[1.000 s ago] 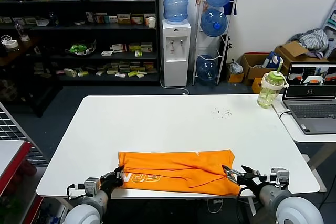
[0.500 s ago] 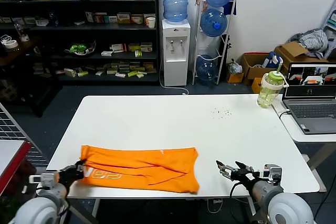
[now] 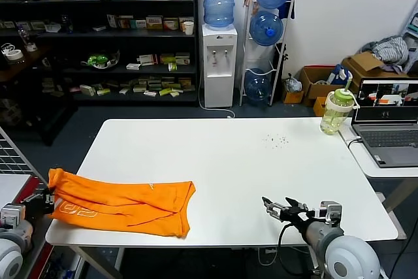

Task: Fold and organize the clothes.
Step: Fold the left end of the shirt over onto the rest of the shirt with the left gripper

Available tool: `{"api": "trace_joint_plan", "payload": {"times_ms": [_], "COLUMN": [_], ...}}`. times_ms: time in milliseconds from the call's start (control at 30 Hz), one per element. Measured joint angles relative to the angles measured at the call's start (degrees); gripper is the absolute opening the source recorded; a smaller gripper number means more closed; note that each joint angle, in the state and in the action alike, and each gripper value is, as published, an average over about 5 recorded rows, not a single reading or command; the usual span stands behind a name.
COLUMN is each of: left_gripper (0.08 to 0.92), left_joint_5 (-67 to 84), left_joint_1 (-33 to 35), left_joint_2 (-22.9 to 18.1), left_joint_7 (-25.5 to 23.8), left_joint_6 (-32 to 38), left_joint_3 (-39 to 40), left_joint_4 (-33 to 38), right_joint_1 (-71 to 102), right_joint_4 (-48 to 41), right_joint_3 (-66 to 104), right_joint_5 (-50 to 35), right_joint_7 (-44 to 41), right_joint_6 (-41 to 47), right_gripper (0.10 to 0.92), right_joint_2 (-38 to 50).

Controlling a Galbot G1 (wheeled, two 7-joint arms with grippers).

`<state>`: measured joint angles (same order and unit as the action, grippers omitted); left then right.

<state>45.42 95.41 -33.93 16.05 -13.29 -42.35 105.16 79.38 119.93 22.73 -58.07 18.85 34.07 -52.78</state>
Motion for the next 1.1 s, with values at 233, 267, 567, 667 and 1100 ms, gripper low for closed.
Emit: {"api": "trace_joint_plan", "payload": {"times_ms": [233,267,567,667,1100], "left_gripper": [0.136,0.136,0.136,0.136,0.158], "left_joint_5": [6.87,8.08,13.63,14.14,12.91], "left_joint_1": [-3.66,-4.68,-14.01,-16.53,-21.31], "left_joint_2": [-3.87,-4.81,-13.45,-15.73,-21.44], "left_joint_7": [4.24,5.04,9.84,10.80,12.12], "left_joint_6": [-3.81,-4.42,-7.68,-8.22,-9.35], "left_joint_3": [6.48,7.94,21.00,24.36,31.55], "left_joint_4": [7.72,8.75,12.92,13.21,13.15], "right_joint_1": [1.16,1.43,4.37,4.86,5.60], "right_joint_4": [0.23,0.29,0.62,0.62,0.36], "right_joint_3": [0.46,0.63,2.52,2.71,2.87], "right_joint_5": [0.80,0.88,1.50,1.71,1.77], "right_joint_7": [0.78,0.90,1.78,1.92,1.83], "right_joint_6": [0.34,0.39,0.65,0.70,0.72], "right_gripper": [0.823,0.823,0.823,0.823,0.823], "right_joint_2": [-0.93,-1.01,-1.92,-2.31,-2.37]}}
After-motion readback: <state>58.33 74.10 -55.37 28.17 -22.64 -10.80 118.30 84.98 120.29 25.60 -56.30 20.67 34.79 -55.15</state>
